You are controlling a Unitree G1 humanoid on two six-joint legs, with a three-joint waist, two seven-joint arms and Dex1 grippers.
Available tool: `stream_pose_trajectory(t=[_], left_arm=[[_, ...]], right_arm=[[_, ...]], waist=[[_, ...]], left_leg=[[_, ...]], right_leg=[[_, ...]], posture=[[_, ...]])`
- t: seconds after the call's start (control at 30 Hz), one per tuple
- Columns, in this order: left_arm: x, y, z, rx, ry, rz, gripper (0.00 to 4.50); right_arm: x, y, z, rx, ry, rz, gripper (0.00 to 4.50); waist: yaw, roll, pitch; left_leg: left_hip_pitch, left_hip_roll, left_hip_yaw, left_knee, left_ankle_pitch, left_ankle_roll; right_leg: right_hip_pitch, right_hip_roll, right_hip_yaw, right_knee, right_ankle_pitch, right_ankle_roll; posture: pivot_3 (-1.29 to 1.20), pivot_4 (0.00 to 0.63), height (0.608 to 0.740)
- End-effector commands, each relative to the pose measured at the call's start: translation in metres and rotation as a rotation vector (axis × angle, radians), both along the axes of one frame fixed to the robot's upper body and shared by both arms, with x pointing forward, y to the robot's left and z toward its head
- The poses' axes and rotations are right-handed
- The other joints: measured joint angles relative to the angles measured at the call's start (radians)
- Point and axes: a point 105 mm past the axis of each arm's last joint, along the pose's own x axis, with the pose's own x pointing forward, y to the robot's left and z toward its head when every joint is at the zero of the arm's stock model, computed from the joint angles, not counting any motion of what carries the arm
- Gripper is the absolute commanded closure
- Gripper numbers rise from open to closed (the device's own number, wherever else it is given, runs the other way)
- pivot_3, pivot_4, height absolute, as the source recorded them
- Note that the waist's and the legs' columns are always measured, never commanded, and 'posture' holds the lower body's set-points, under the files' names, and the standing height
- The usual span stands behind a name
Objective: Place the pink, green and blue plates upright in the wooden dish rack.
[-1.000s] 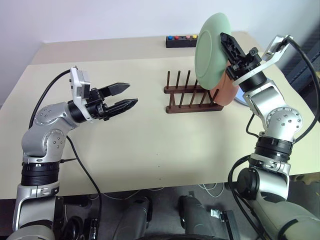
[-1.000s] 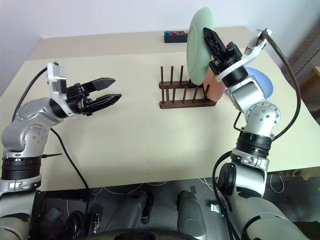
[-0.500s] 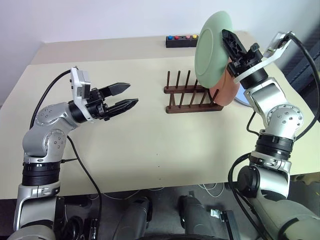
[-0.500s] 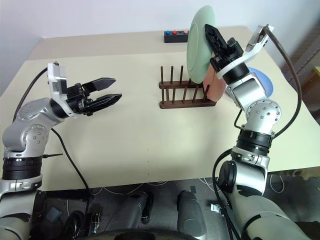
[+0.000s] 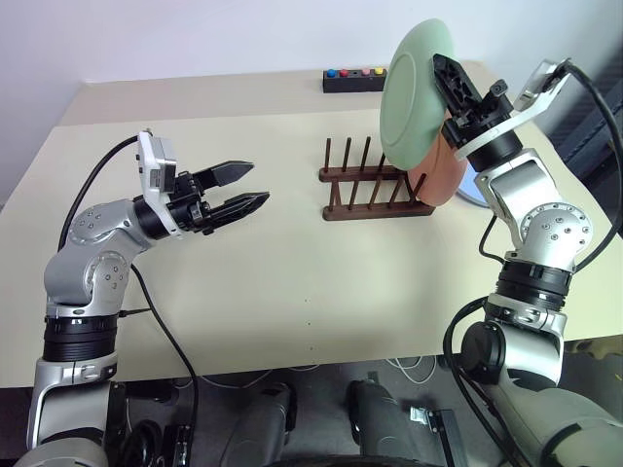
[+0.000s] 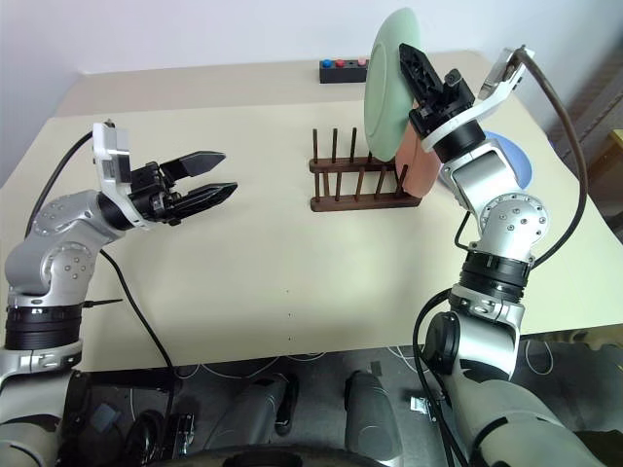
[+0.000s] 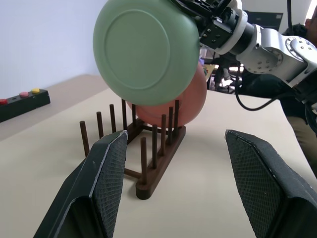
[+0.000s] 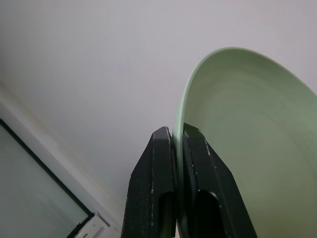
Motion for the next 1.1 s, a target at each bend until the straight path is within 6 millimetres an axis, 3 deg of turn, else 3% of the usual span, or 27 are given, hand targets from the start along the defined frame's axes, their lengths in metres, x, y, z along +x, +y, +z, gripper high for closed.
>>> stream_pose_trajectory(t=[0.03,0.83,1.1], left_arm=[[-0.003,0.002,0.008,-0.008,-0.047,0.003,1.3],[-0.004,0.0,0.007,-0.01,-0.04,-0.001,1.3],[-0.004,-0.001,0.008,-0.009,-0.043,-0.002,1.3]], right_arm=[[-0.011,0.003,0.017,0.008,-0.073,0.017,4.5],[-0.014,0.01,0.011,0.01,-0.056,0.036,4.5],[-0.01,0.008,-0.01,-0.02,-0.013,0.018,4.5]], waist=[[0.0,0.0,0.0],[0.0,0.0,0.0],[0.0,0.0,0.0]], left_leg=[[0.0,0.0,0.0,0.0,0.0,0.0],[0.0,0.0,0.0,0.0,0.0,0.0],[0.0,0.0,0.0,0.0,0.0,0.0]], right_leg=[[0.0,0.0,0.0,0.0,0.0,0.0],[0.0,0.0,0.0,0.0,0.0,0.0],[0.0,0.0,0.0,0.0,0.0,0.0]], posture=[[0.0,0.15,0.74],[0.0,0.15,0.74],[0.0,0.15,0.74]])
